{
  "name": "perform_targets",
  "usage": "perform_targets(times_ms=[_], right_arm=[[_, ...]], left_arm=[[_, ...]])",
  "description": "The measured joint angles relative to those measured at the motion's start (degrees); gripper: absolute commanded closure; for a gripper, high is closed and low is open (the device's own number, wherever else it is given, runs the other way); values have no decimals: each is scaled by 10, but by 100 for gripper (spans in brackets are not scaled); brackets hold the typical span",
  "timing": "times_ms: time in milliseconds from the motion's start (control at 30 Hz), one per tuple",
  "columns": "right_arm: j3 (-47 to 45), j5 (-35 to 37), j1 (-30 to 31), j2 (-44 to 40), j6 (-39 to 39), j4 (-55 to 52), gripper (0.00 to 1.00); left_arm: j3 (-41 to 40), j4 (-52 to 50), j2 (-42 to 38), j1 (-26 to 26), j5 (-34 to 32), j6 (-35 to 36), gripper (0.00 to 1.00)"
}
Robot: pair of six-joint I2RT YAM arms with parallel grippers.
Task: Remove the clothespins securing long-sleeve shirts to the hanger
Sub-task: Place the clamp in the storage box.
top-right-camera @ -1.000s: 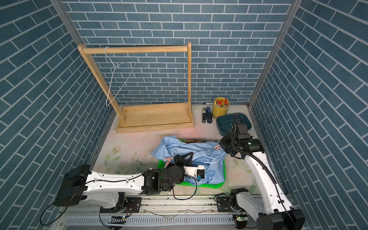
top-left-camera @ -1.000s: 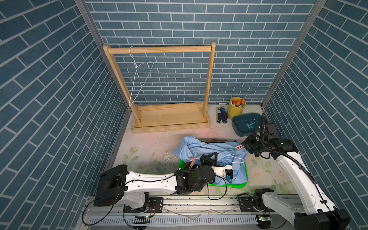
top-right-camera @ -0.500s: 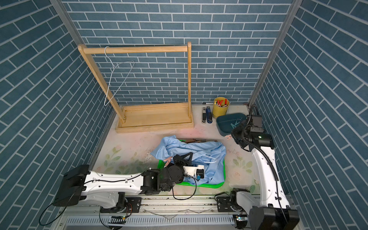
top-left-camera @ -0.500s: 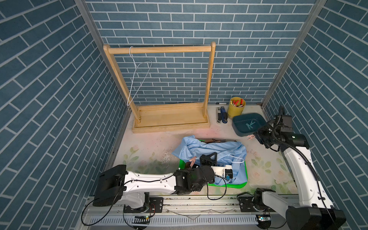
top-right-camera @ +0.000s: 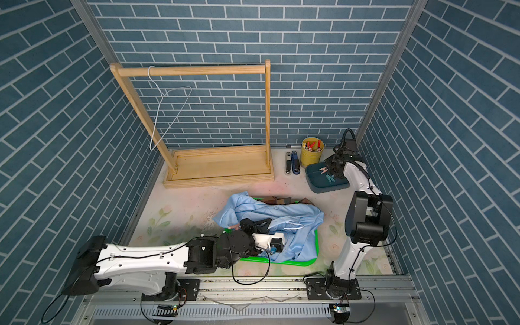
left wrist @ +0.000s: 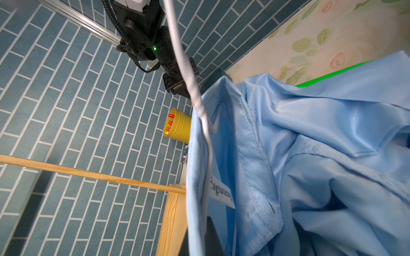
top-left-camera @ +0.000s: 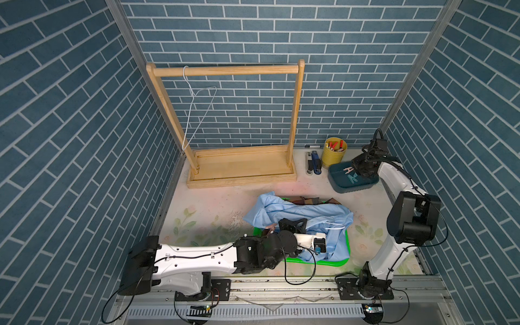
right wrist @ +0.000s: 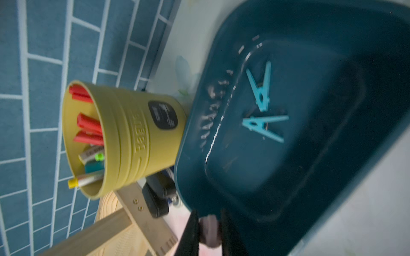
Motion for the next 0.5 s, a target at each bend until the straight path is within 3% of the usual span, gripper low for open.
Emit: perform_targets(times_ms=[167, 500], right_arm=[[2, 39, 6, 16, -11, 24, 100], [-26, 39, 9, 74, -9, 115, 100]], left_arm=[[1, -12, 0, 0, 9, -13, 100], [5, -21, 8, 1, 12, -20, 100]])
